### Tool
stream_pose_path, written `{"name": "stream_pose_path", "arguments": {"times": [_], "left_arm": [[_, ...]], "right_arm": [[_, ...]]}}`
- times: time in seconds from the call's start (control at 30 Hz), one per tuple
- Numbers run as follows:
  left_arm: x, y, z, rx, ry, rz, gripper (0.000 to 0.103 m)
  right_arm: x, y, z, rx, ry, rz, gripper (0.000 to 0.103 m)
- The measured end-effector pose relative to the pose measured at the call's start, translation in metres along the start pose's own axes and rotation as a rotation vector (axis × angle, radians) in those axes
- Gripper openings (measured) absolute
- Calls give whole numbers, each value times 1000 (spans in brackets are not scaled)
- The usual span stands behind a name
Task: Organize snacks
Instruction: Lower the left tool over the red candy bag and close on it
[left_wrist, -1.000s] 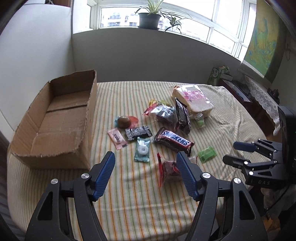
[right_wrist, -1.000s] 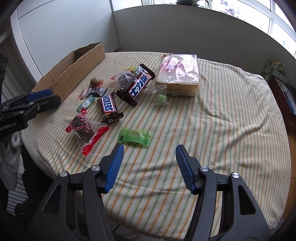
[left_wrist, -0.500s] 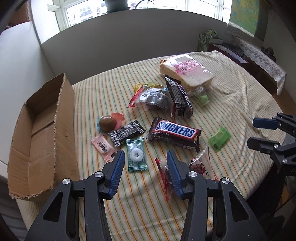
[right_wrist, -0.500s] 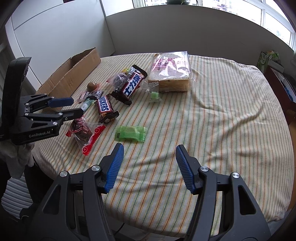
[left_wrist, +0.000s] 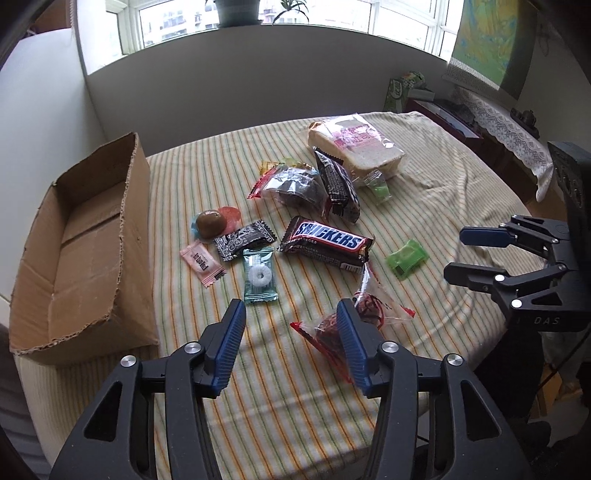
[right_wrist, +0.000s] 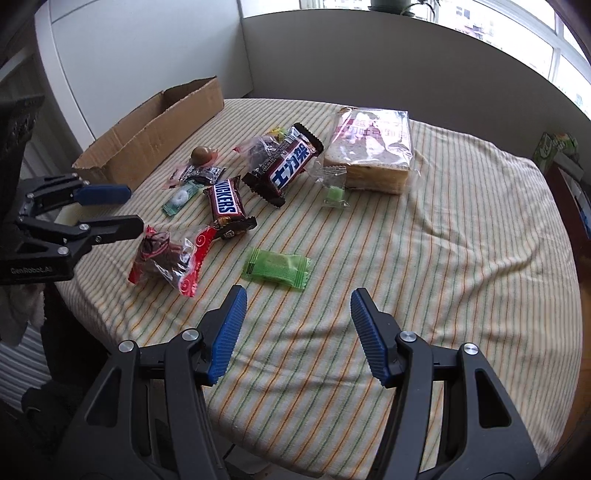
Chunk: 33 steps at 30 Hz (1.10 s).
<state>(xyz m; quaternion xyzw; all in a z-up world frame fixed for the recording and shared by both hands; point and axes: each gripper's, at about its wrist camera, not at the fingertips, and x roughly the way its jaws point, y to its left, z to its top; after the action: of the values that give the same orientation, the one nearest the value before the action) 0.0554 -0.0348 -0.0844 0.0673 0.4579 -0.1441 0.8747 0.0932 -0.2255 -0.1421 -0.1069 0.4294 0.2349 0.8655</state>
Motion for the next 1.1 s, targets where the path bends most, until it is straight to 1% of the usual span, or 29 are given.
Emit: {"name": "stream_pose_path", "arguments": {"times": [0.13, 0.23, 0.3, 0.43, 0.63, 0.73, 0.83, 0.87, 0.93, 1.0, 1.1], "left_arm": [[-2, -10, 3, 53, -8, -6, 59], [7, -18, 3, 86, 12, -10, 61], [12, -21, 3, 98, 25, -12, 61], [17, -29, 8, 133, 30, -17, 61], [17, -33, 15, 165, 40, -52, 61], [15, -34, 16, 194, 48, -63, 61], [22, -40, 16, 258, 69, -33, 61], [26, -41, 16, 270, 79, -36, 61], [33, -41, 18, 280, 97, -51, 63], [37, -40, 20, 273, 107, -65, 63], [38, -38, 24, 248, 108, -82, 63]], "right_arm": [[10, 10, 9, -144, 44, 1, 61], [18, 20, 13, -258, 74, -18, 61], [24, 24, 15, -304, 89, -19, 61], [38, 27, 23, -349, 124, 2, 61], [50, 27, 34, -355, 125, 42, 61], [54, 28, 36, -363, 136, 71, 58], [57, 25, 39, -346, 149, 95, 57], [60, 22, 42, -336, 154, 102, 56], [61, 19, 42, -321, 157, 112, 54], [61, 18, 43, -306, 156, 109, 48], [66, 11, 48, -255, 158, 111, 42]]}}
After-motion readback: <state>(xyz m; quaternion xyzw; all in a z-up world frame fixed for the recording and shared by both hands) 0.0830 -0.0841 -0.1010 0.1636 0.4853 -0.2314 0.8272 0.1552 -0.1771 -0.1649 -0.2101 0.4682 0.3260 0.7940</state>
